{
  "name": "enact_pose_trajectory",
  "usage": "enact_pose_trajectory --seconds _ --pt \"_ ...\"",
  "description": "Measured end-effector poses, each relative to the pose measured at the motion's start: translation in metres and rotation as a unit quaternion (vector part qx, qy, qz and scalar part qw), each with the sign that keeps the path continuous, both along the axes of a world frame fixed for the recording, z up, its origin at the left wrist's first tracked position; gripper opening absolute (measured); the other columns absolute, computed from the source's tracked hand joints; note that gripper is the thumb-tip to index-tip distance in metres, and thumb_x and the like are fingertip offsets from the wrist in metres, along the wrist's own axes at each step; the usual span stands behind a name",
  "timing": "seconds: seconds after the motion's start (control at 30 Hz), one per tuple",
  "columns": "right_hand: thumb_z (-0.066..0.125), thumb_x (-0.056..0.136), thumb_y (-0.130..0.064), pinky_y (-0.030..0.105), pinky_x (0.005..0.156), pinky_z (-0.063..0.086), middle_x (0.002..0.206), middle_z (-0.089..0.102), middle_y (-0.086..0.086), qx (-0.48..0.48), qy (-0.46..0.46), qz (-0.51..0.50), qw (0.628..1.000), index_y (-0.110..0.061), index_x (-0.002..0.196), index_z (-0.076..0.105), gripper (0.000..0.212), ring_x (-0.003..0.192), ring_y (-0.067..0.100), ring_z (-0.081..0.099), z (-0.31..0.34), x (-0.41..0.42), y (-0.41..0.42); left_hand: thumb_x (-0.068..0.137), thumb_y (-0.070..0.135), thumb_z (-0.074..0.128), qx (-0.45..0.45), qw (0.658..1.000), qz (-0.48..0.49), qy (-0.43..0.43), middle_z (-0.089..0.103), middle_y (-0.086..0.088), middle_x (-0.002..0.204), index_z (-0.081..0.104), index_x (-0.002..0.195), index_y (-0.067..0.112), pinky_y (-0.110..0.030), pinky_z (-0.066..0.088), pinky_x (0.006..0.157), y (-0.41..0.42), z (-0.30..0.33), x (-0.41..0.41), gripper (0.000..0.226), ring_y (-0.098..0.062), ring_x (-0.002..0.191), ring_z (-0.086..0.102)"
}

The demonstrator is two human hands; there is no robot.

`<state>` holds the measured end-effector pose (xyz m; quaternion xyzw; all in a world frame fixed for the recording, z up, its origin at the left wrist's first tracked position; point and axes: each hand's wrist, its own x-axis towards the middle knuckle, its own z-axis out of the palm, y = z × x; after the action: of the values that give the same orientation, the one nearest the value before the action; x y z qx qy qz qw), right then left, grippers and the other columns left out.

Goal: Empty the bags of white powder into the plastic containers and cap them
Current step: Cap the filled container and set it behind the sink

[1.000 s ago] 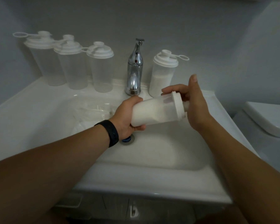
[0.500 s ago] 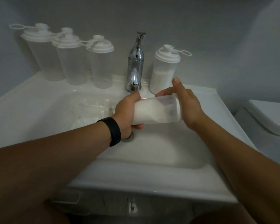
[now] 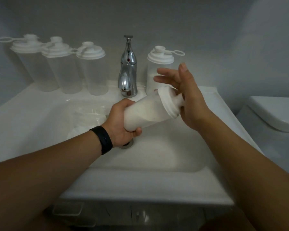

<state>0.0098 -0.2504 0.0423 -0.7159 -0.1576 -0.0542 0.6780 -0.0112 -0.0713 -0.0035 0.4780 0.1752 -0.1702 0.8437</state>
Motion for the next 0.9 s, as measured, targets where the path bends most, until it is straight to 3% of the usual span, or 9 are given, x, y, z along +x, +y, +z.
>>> enact_pose_trajectory --seconds 0.13,0.23,0.3,0.4,0.47,0.53,0.63,0.73,0.9 --pt "0.028 0.1 -0.061 0.054 0.112 0.045 0.132 0.067 -0.002 0.116 0.012 -0.012 0.993 -0.023 0.129 0.067 0.062 0.121 0.026 0.064 0.003 0.0 -0.003 0.091 0.037 0.057 -0.051 0.999 -0.004 -0.002 0.062 -0.015 0.113 0.065 0.115 0.015 -0.023 0.047 0.039 -0.005 0.001 0.004 0.034 -0.032 0.104 0.06" --pt "0.026 0.104 -0.063 0.051 0.109 0.049 0.136 0.063 -0.006 0.152 0.063 -0.075 0.984 -0.028 0.132 0.064 0.059 0.118 0.019 0.065 0.006 0.002 0.001 0.093 0.035 0.056 -0.064 0.998 0.008 -0.012 0.063 -0.016 0.112 0.066 0.114 0.013 -0.025 0.048 0.039 -0.009 0.002 0.002 0.032 -0.035 0.104 0.061" --pt "0.034 0.102 -0.066 0.049 0.104 0.052 0.141 0.057 -0.005 0.243 0.135 -0.095 0.956 -0.03 0.137 0.059 0.056 0.122 0.018 0.062 0.003 0.003 0.005 0.095 0.035 0.053 -0.071 0.997 0.022 -0.019 0.064 -0.017 0.111 0.067 0.113 0.012 -0.024 0.049 0.04 -0.008 0.001 0.002 0.032 -0.035 0.099 0.064" --pt "0.043 0.099 -0.065 0.054 0.101 0.052 0.142 0.054 0.0 0.313 0.198 -0.053 0.928 -0.029 0.15 0.045 0.062 0.125 0.024 0.062 -0.002 0.001 0.008 0.097 0.034 0.051 -0.093 0.994 0.043 -0.029 0.067 -0.017 0.11 0.067 0.115 0.012 -0.024 0.051 0.043 -0.004 0.003 0.004 0.033 -0.037 0.096 0.066" --pt "0.042 0.098 -0.066 0.057 0.105 0.049 0.14 0.059 0.0 0.272 0.191 0.058 0.941 -0.029 0.154 0.039 0.067 0.126 0.025 0.062 -0.007 -0.002 0.012 0.099 0.035 0.052 -0.103 0.992 0.067 -0.037 0.067 -0.018 0.115 0.066 0.121 0.011 -0.027 0.053 0.045 -0.003 0.003 0.007 0.035 -0.037 0.101 0.065" --pt "0.057 0.092 -0.061 0.057 0.105 0.05 0.144 0.058 -0.001 0.186 0.163 0.099 0.964 -0.033 0.151 0.04 0.068 0.131 0.021 0.058 -0.017 -0.001 0.017 0.101 0.036 0.051 -0.121 0.989 0.078 -0.045 0.07 -0.018 0.109 0.065 0.12 0.01 -0.029 0.056 0.048 -0.001 0.004 0.008 0.035 -0.034 0.093 0.069" --pt "0.083 0.073 -0.043 0.046 0.094 0.058 0.144 0.055 -0.004 0.135 0.144 0.089 0.976 -0.043 0.148 0.029 0.092 0.129 0.017 0.06 -0.027 0.0 0.022 0.101 0.037 0.053 -0.113 0.99 0.056 -0.056 0.073 -0.016 0.098 0.064 0.122 0.011 -0.035 0.06 0.062 0.002 0.005 0.007 0.035 -0.029 0.082 0.072" --pt "0.086 0.078 -0.021 0.039 0.086 0.061 0.141 0.056 -0.003 0.108 0.1 0.06 0.987 -0.039 0.147 0.027 0.093 0.12 0.013 0.065 -0.027 0.0 0.02 0.102 0.043 0.054 -0.029 0.996 0.007 -0.087 0.072 -0.012 0.1 0.066 0.118 0.017 -0.036 0.06 0.069 0.001 0.003 0.008 0.033 -0.027 0.085 0.068" --pt "0.085 0.079 -0.024 0.037 0.094 0.059 0.138 0.058 -0.006 0.036 0.002 -0.032 0.999 -0.034 0.147 0.031 0.087 0.118 0.008 0.064 -0.023 0.004 0.013 0.107 0.05 0.043 0.104 0.984 -0.063 -0.127 0.074 -0.014 0.116 0.061 0.127 0.02 -0.037 0.061 0.068 -0.007 0.001 0.009 0.041 -0.029 0.093 0.075"
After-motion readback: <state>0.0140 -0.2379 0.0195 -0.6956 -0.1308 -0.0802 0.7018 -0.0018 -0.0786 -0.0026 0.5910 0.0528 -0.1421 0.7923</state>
